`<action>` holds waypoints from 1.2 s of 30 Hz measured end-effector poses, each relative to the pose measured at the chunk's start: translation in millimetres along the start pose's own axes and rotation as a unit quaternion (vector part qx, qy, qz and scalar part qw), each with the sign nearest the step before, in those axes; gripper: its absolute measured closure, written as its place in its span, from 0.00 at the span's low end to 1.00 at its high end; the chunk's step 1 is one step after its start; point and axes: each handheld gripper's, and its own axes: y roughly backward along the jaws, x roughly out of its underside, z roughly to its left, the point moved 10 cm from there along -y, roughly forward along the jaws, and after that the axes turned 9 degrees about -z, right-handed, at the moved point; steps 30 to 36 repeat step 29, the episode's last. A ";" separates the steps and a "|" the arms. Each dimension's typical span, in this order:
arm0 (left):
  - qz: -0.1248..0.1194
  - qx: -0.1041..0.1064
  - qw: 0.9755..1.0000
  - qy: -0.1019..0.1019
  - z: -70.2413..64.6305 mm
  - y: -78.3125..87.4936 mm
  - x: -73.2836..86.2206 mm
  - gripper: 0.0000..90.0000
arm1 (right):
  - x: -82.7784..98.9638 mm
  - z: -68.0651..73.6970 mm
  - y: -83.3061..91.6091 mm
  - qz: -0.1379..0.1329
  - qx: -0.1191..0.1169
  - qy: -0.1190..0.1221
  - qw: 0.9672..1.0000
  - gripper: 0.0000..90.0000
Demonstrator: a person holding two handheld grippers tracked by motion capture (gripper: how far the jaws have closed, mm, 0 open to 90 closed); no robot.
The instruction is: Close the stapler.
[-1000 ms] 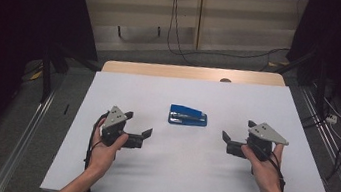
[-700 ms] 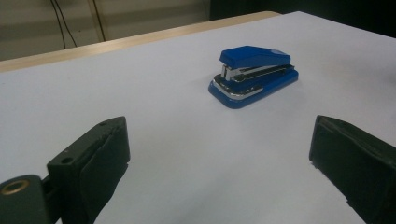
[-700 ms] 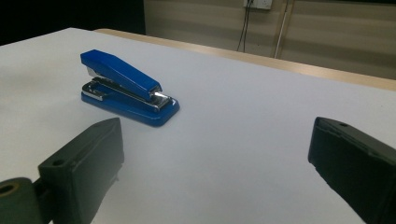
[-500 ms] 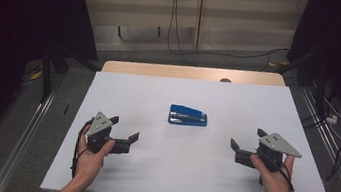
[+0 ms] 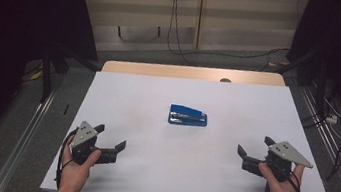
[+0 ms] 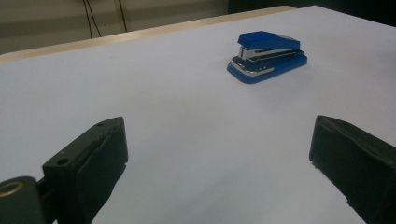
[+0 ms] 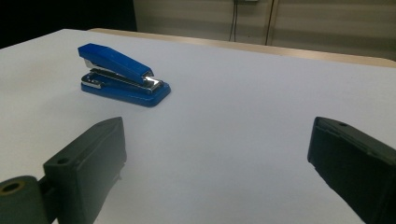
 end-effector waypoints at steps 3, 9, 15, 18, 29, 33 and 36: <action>-0.008 0.000 1.000 0.006 -1.0 6.0 2.0 0.05 | 0.6 -1.8 3.0 -0.001 0.005 0.000 1.000 0.05; -0.006 -0.011 0.999 0.041 7.5 9.9 16.3 0.05 | 1.5 3.7 10.3 -0.019 0.004 0.003 1.000 0.05; -0.017 -0.028 0.999 0.026 12.8 12.3 13.1 0.05 | 2.5 -5.8 13.3 -0.025 0.026 0.000 0.999 0.05; -0.013 -0.025 0.999 0.023 10.8 10.8 13.8 0.05 | 2.0 -7.2 12.8 -0.029 0.028 0.001 0.999 0.05; -0.003 -0.025 0.999 0.022 13.3 10.8 15.7 0.05 | 4.2 -6.7 8.6 -0.021 0.017 -0.009 1.000 0.03; -0.003 -0.025 0.999 0.022 13.3 10.8 15.7 0.05 | 4.2 -6.7 8.6 -0.021 0.017 -0.009 1.000 0.03; -0.003 -0.025 0.999 0.022 13.3 10.8 15.7 0.05 | 4.2 -6.7 8.6 -0.021 0.017 -0.009 1.000 0.03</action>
